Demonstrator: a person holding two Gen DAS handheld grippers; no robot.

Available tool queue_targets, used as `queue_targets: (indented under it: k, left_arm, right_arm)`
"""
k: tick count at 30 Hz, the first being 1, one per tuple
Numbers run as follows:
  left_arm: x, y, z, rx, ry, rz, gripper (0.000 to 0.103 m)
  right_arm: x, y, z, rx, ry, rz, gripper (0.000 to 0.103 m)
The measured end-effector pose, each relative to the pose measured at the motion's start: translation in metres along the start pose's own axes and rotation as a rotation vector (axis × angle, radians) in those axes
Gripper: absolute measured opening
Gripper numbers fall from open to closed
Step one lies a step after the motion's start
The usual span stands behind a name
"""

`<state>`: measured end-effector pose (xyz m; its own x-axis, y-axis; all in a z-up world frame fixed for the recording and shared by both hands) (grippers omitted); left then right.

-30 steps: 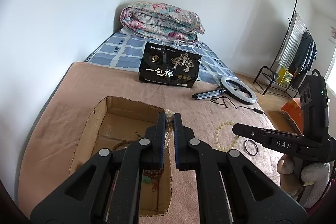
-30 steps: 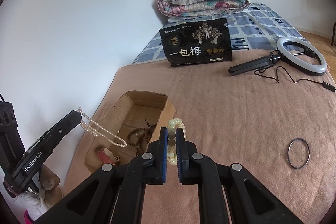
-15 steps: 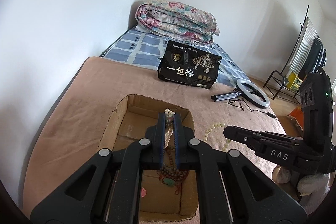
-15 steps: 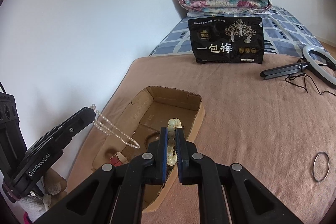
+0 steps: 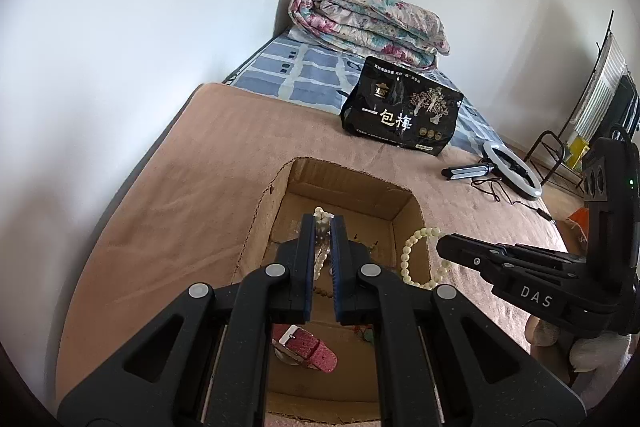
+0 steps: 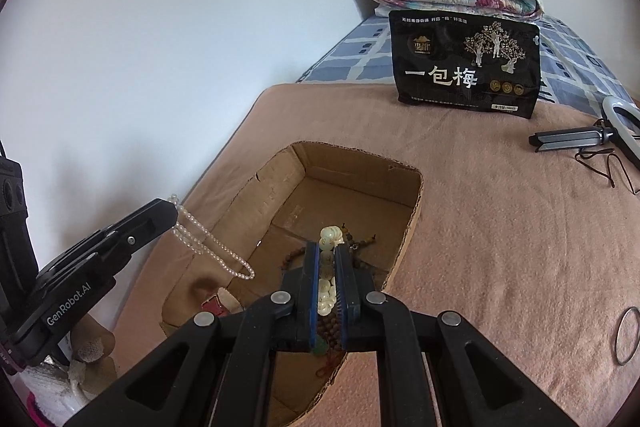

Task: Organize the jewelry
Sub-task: 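Lower and open the left gripper in the box while the right releases the bracelet inside, then move both open grippers back toward the blue bangle and pearl stud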

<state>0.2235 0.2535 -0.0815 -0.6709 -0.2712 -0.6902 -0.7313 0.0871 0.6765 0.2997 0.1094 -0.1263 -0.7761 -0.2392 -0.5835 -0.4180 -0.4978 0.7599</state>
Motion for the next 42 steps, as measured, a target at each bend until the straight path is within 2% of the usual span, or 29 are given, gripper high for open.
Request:
queue_targets:
  k: [14, 16, 17, 18, 19, 21, 23, 32, 42]
  left_arm:
    - [0.0, -0.007, -0.002, 0.019, 0.003, 0.016, 0.005]
    - [-0.001, -0.007, -0.002, 0.009, 0.001, 0.016, 0.006]
    - [-0.001, -0.007, -0.002, 0.001, -0.001, 0.017, 0.009]
    - [-0.001, -0.008, -0.002, -0.003, 0.001, 0.016, 0.023]
    - [0.0, -0.007, -0.002, -0.005, 0.005, 0.013, 0.034]
    - [-0.001, -0.007, -0.001, -0.008, 0.014, 0.011, 0.035]
    - [-0.001, -0.006, -0.001, -0.012, 0.019, 0.009, 0.035]
    - [-0.004, -0.002, 0.0, -0.017, 0.02, 0.003, 0.035]
    - [-0.005, 0.014, -0.014, -0.026, -0.004, -0.018, 0.035]
  right_arm:
    - [0.003, -0.009, 0.003, -0.004, 0.028, 0.019, 0.008]
    - [0.003, -0.008, 0.003, -0.003, 0.035, 0.018, 0.022]
    - [0.003, -0.007, 0.003, 0.005, 0.039, 0.01, 0.035]
    - [0.003, -0.006, 0.002, 0.016, 0.04, 0.004, 0.045]
    - [0.003, -0.005, 0.002, 0.026, 0.043, -0.001, 0.049]
    - [0.002, -0.003, 0.001, 0.037, 0.045, -0.006, 0.06]
    - [0.002, -0.001, 0.0, 0.047, 0.042, -0.014, 0.066]
    - [0.002, 0.006, -0.002, 0.08, 0.046, -0.025, 0.076]
    - [0.006, 0.033, 0.0, 0.139, 0.082, -0.068, 0.085]
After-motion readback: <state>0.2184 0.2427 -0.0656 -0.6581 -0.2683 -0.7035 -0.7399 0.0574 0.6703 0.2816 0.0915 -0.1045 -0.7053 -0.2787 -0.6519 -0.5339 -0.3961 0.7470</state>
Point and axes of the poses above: each gripper's, at about its wrist camera, not at the fingertips, and y roughly against the way its jaws point, z to its left, x to its underside, the point moved 4 cm from there along -y, roughly the way its jaws point, and after that the axes turned 4 degrees about z, right-handed, at the moved point
